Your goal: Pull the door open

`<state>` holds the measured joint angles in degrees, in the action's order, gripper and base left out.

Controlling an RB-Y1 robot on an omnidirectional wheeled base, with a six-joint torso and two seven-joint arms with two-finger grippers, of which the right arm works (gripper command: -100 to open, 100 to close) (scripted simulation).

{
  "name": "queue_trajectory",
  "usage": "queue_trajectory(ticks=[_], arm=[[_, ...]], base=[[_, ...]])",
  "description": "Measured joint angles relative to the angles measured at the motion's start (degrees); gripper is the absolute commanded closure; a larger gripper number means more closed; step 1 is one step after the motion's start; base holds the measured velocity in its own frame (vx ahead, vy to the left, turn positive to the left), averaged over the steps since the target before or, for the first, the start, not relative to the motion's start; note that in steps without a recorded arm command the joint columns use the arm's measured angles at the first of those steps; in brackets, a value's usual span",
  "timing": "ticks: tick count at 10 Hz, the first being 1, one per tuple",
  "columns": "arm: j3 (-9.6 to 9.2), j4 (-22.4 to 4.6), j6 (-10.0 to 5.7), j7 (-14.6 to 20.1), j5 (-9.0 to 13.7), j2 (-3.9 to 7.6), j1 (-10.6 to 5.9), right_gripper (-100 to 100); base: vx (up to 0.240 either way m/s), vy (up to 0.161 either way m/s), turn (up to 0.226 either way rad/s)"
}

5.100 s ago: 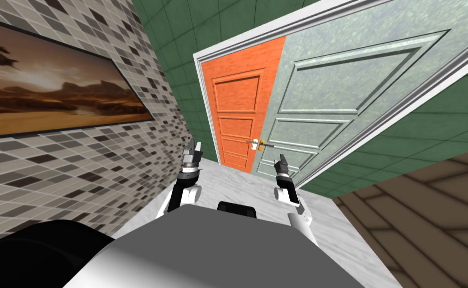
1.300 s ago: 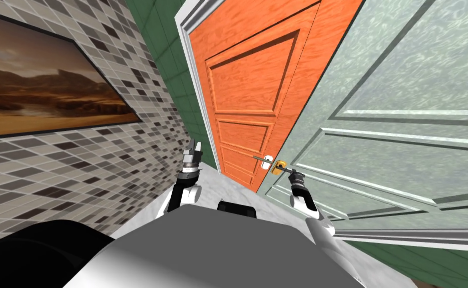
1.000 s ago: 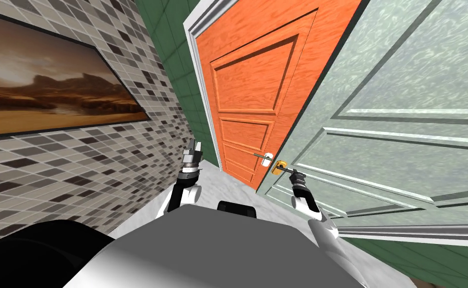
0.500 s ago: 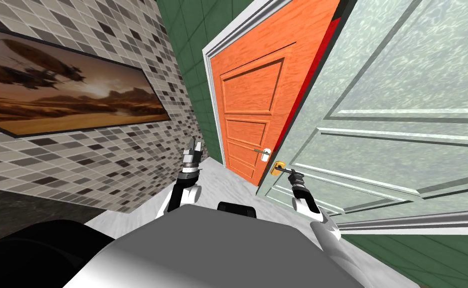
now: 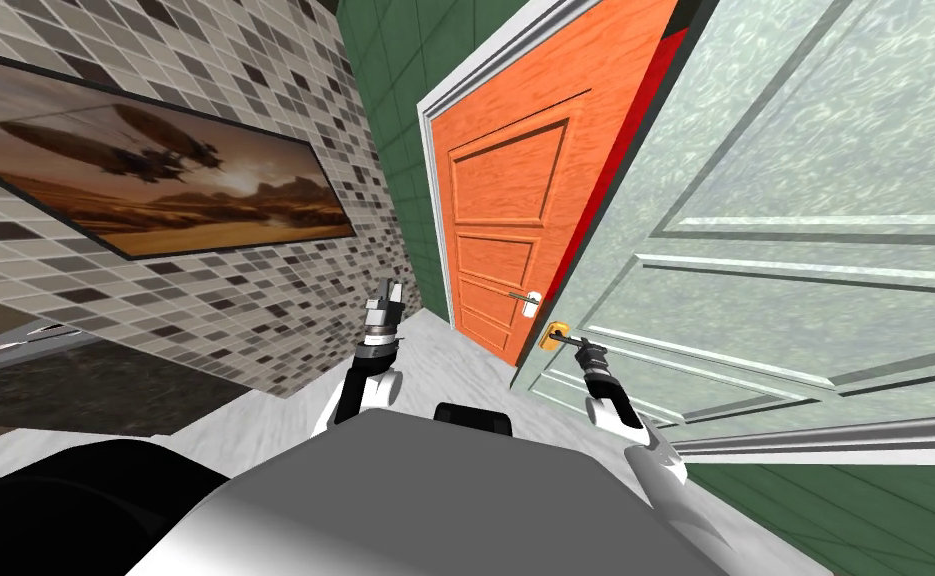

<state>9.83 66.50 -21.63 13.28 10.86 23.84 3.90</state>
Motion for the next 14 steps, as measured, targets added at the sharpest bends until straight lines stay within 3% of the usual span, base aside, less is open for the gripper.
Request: queue_trajectory(ticks=[1,4,6,9,14], arm=[[-0.47,0.8,0.05,0.5,0.1,0.48,0.59,100],[-2.54,-0.2,-1.67,2.4,0.0,2.06,0.81,100],[-3.51,1.5,-1.75,2.9,0.0,2.44,2.45,100],[-4.88,2.4,-2.50,4.2,0.0,3.33,3.51,100],[-7.30,4.6,-5.06,7.0,0.1,6.62,6.82,100]], base=[[-0.214,-0.043,0.126],[-0.196,-0.052,0.104],[-0.222,-0.057,0.147],[-0.171,-0.054,0.103],[-0.222,-0.065,0.137]])
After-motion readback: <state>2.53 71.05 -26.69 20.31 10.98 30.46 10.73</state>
